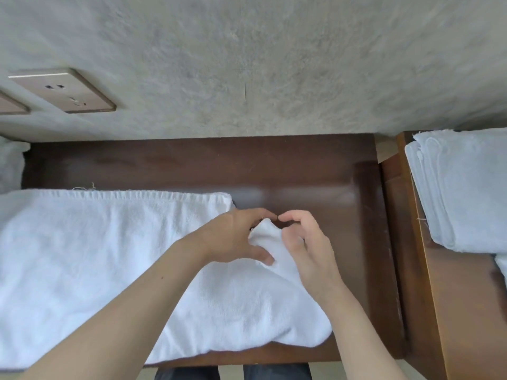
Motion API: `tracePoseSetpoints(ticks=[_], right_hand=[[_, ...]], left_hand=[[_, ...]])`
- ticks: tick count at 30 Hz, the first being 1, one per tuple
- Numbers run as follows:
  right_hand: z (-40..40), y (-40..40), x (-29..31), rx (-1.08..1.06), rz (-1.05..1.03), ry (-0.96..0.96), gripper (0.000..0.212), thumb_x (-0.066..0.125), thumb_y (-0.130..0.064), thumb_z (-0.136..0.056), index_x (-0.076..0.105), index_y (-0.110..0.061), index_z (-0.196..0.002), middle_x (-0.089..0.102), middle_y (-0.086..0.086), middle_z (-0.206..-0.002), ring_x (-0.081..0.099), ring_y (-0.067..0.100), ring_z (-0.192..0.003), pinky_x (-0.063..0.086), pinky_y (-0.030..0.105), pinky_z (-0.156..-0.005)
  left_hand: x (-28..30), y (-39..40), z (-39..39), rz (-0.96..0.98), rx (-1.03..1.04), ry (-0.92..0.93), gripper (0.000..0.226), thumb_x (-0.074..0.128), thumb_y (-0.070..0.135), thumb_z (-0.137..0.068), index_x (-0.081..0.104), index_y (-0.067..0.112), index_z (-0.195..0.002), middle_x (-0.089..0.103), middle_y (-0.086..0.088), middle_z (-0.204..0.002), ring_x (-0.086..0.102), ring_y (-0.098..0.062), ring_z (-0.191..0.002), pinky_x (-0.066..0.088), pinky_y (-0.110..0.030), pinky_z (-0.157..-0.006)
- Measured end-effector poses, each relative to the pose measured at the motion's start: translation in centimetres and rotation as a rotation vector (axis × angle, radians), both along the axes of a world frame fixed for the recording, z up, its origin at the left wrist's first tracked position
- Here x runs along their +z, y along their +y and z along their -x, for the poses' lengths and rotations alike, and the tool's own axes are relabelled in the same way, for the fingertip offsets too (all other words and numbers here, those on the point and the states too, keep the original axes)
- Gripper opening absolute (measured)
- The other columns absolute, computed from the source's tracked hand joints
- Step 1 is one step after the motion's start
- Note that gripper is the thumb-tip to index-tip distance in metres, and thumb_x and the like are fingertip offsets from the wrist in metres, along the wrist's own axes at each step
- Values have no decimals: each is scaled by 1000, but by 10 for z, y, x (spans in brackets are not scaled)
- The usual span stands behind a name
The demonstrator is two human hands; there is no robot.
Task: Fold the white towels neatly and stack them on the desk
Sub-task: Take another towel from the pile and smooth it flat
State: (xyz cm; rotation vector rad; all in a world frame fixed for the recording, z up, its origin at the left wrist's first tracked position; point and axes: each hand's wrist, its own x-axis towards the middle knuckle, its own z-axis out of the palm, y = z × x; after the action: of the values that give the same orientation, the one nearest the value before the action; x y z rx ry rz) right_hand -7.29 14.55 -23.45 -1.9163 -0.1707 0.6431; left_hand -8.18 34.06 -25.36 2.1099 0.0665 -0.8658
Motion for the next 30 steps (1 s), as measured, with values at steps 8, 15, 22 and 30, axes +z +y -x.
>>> tracePoseSetpoints(ticks=[8, 15, 22, 30], right_hand=[[-28, 48, -45, 249, 354, 22, 14, 59, -33, -96, 69, -33, -105, 70, -15, -82, 64, 8, -81, 53, 35, -85], [-10, 91, -45, 175, 380, 113, 48, 81, -38, -79, 56, -17, -114, 69, -6, -89, 64, 14, -93, 51, 35, -84], [-1, 88, -46, 111, 198, 190, 8, 66, -17, -87, 59, -19, -83, 63, -3, -76, 56, 15, -65, 49, 34, -67], [-14, 60, -44, 15, -15, 255, 20, 63, -12, -90, 58, -22, -107, 58, -3, -73, 56, 16, -75, 52, 39, -80]], left_hand=[[55, 14, 86, -262, -195, -254, 59, 71, 74, -70, 27, 36, -66, 35, 13, -57, 39, -6, -55, 30, -18, -53], [54, 18, 119, -152, -42, -231, 53, 74, 70, -71, 40, 31, -71, 42, 12, -62, 46, -5, -67, 33, -17, -61], [48, 22, 113, -88, 10, -186, 52, 72, 77, -66, 56, 31, -84, 63, 8, -78, 56, -13, -76, 47, -30, -69], [33, 14, 107, 84, 245, -265, 78, 51, 89, -72, 53, 10, -71, 57, -5, -67, 53, -23, -63, 44, -45, -60]])
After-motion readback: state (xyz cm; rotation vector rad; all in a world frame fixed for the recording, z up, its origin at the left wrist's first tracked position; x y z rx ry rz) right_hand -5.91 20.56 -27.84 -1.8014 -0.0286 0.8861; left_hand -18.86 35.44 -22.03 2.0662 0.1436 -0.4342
